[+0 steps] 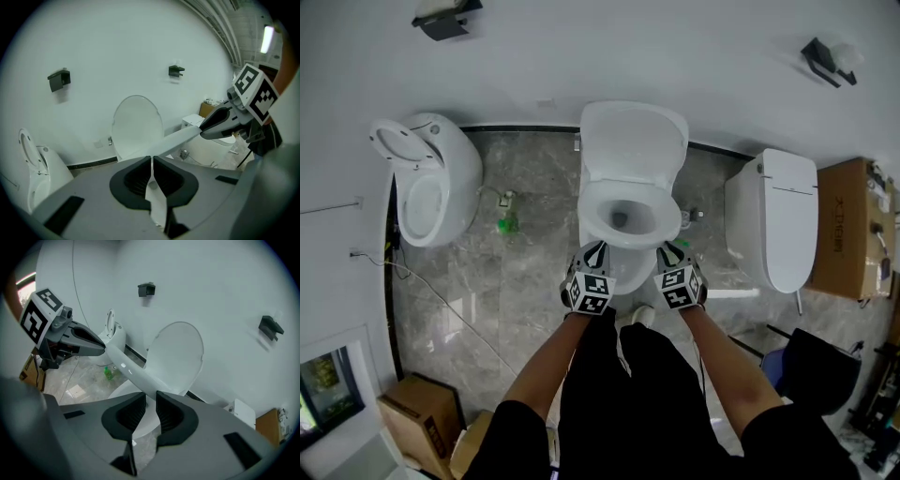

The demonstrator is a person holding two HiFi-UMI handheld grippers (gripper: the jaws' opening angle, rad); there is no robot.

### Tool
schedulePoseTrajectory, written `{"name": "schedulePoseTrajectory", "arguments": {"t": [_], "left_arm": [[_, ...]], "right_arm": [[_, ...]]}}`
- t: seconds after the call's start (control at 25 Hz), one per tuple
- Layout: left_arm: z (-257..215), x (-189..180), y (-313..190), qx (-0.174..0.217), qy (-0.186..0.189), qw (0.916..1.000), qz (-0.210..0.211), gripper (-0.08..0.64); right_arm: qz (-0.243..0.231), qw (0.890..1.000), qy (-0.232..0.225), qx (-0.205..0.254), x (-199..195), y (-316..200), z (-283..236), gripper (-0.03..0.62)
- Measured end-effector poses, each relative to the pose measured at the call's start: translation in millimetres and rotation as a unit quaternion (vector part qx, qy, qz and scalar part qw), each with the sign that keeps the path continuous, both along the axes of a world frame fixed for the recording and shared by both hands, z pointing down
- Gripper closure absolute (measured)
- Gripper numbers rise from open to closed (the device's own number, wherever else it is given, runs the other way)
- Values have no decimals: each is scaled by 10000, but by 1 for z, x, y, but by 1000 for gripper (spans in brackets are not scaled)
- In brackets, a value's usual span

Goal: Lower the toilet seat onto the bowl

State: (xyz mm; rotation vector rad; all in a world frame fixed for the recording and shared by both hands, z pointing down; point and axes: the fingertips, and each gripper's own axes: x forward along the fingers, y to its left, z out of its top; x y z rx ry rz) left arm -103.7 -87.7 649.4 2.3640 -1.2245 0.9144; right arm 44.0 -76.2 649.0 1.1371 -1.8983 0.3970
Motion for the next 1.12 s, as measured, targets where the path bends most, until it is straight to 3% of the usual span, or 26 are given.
{"name": "schedulePoseTrajectory", "arguments": {"t": [0.12, 0.44, 0.84, 1.12], "left_arm": [[3, 0, 3, 88, -15, 10000, -31, 529], [18, -2, 29, -118, -29, 9999, -116, 531], [38, -1, 52, -164, 196, 9989, -393, 535], [51, -5, 65, -217, 216, 9992, -239, 535]], "right_arm": [[-17, 9999, -98, 59, 1, 3, 2, 511], [-224, 9997, -125, -19, -3, 29, 17, 509], [-100, 9993, -322, 186, -5, 49, 36, 505], [-197, 9993, -275, 173, -9, 62, 49, 505]]}}
